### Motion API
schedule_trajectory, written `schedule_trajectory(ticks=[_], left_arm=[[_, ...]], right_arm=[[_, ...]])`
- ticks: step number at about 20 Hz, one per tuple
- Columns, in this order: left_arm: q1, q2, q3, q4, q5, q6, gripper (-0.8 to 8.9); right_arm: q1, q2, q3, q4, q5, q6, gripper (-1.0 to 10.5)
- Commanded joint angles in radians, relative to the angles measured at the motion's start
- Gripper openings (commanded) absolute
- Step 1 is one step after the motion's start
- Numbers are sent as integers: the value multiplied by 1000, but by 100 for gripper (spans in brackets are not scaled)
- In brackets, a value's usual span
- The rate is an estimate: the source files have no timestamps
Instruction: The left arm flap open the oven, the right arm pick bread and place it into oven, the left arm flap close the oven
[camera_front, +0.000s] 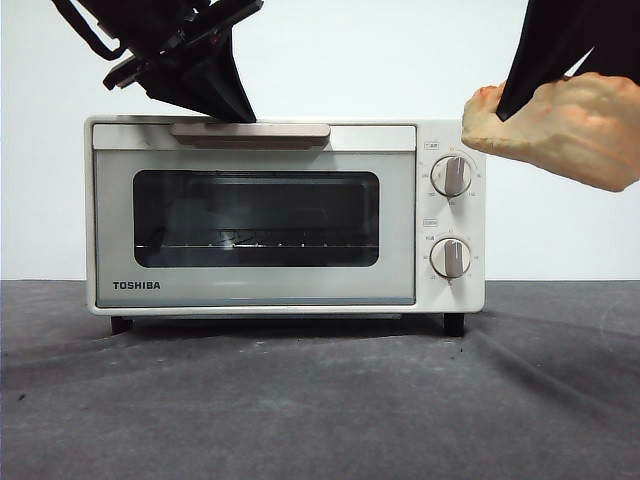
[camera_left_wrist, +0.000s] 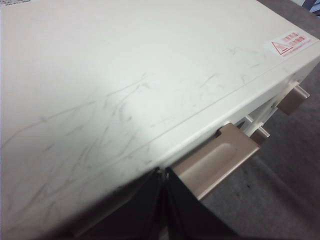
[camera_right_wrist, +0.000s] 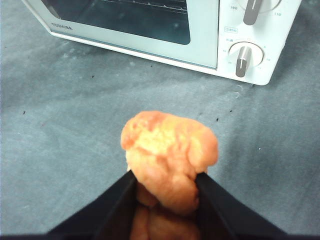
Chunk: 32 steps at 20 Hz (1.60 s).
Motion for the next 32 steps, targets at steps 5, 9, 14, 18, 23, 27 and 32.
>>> schedule_trajectory(ticks=[5, 9, 14, 18, 23, 27, 32], left_arm=[[-74, 26, 5, -210, 0, 19, 16], [-120, 26, 5, -312, 1, 2, 16], [-175, 26, 5, -427, 2, -16, 16], [-203, 26, 5, -466, 2, -37, 16], [-213, 26, 5, -509, 2, -37, 16], [-212, 24, 5, -513, 1, -37, 16], [-189, 14, 5, -502, 1, -37, 16]], right_arm=[[11, 3, 18, 10, 2, -13, 149], [11, 3, 18, 10, 2, -15, 149], [11, 3, 18, 10, 2, -20, 149], [11, 3, 18, 10, 1, -29, 149], [11, 3, 18, 10, 0, -34, 149], [11, 3, 18, 10, 0, -34, 149], [11, 5, 18, 14, -4, -34, 149]])
